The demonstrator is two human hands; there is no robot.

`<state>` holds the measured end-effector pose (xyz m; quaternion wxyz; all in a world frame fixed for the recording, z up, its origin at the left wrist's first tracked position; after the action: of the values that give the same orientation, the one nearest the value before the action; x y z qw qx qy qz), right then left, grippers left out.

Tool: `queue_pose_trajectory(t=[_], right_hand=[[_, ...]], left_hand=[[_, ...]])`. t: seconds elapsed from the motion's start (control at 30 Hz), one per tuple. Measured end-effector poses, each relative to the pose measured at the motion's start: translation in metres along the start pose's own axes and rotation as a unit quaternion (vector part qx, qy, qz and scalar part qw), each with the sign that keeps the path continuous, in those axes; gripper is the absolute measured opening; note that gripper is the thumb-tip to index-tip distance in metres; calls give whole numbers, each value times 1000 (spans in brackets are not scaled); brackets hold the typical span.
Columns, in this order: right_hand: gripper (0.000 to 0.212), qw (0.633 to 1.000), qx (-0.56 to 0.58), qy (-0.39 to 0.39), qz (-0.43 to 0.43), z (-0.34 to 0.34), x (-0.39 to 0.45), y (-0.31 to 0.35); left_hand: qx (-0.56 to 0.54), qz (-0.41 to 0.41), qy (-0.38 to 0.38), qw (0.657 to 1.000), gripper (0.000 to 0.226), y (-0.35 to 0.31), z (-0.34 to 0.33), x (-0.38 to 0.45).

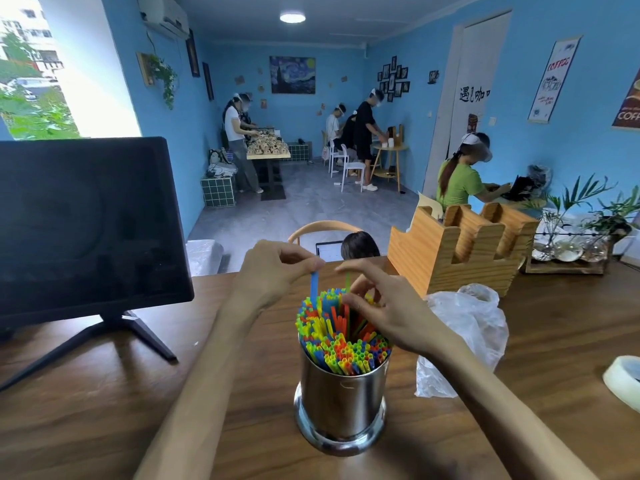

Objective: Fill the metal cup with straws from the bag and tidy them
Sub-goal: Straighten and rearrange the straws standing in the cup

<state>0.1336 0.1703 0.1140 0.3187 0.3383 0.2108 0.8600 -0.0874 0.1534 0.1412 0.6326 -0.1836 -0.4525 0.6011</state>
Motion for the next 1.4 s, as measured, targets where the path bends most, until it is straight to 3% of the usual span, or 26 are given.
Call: queue_pose_trajectory(t=[0.07, 0.23, 0.37, 0.47, 0.57, 0.67, 0.73, 0.8, 0.93, 1.17, 1.3, 1.4], right_hand=[[25, 999, -33, 10, -2, 1, 2, 0], [29, 1000, 0, 6, -25, -1, 6, 3], [43, 996, 57, -51, -41, -1, 16, 9], [58, 971, 208, -69, -95, 3, 23, 12], [46, 913, 385, -94, -101, 10, 25, 12], [30, 816, 547, -143, -125, 17, 27, 16], [22, 763, 606, -168, -153, 23, 30, 18], [17, 737, 630, -181, -165, 27, 33, 19], [27, 747, 624, -167, -158, 33, 36, 22], [30, 812, 542, -156, -147, 38, 42, 18], [36, 838, 509, -126, -154, 37, 42, 12], [28, 862, 462, -151, -143, 37, 41, 7]], left_hand=[[13, -63, -66, 996, 10, -13, 6, -2], [-38, -192, -262, 945, 10, -51, 24, -13], [-147, -218, -361, 895, 6, -73, 40, -15], [-223, -199, -378, 876, 8, -73, 41, -15], [-241, -154, -350, 892, 9, -59, 32, -16], [-249, -116, -273, 922, 6, -42, 23, -22], [-250, -97, -192, 944, 11, -34, 16, -27], [-251, -89, -125, 956, 10, -29, 9, -31], [-243, -81, -67, 964, 10, -19, 1, -34], [-215, -78, 74, 971, 18, -6, -4, -39], [-202, -84, 108, 970, 23, -6, -5, -41], [-195, -82, 119, 970, 28, -5, -5, -42]])
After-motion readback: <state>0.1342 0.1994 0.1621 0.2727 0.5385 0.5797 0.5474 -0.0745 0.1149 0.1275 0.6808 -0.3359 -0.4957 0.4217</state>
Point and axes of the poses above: each hand's wrist, its own x-axis towards the middle knuckle, its own z-axis out of the back of the hand, y = z × x, the point moved 1 cm from there along x, towards the middle knuckle, and after that the axes turned 4 degrees about x, right-handed, at the moved point
